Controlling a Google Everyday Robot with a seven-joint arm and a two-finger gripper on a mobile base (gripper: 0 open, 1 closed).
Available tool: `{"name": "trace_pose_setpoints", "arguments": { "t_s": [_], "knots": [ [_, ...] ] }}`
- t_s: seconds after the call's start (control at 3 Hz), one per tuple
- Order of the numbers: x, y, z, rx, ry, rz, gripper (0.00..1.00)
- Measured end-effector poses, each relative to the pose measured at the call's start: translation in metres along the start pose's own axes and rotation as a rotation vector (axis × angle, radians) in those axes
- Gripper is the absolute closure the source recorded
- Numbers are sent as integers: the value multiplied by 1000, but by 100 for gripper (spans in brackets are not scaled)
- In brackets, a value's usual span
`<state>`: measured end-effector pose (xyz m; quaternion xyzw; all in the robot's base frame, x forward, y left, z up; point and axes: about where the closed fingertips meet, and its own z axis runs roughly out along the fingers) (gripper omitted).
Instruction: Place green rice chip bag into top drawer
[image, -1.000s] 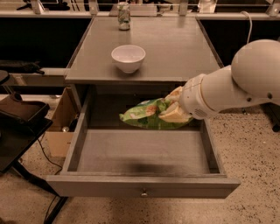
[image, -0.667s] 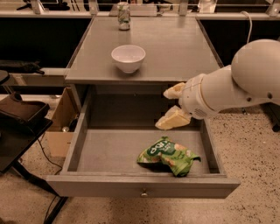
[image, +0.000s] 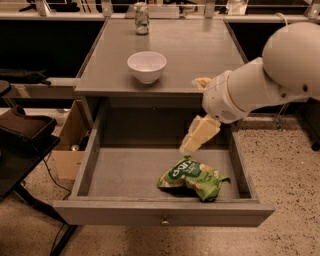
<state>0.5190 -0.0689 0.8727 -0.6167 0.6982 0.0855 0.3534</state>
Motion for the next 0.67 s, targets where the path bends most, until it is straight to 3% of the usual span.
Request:
{"name": "trace_pose_setpoints", "arguments": {
  "t_s": [0.33,0.67],
  "knots": [
    [-17,-32,-25,-35,19,-63,0],
    [-28,-73,-84,-55,69,-165,0]
  ]
}}
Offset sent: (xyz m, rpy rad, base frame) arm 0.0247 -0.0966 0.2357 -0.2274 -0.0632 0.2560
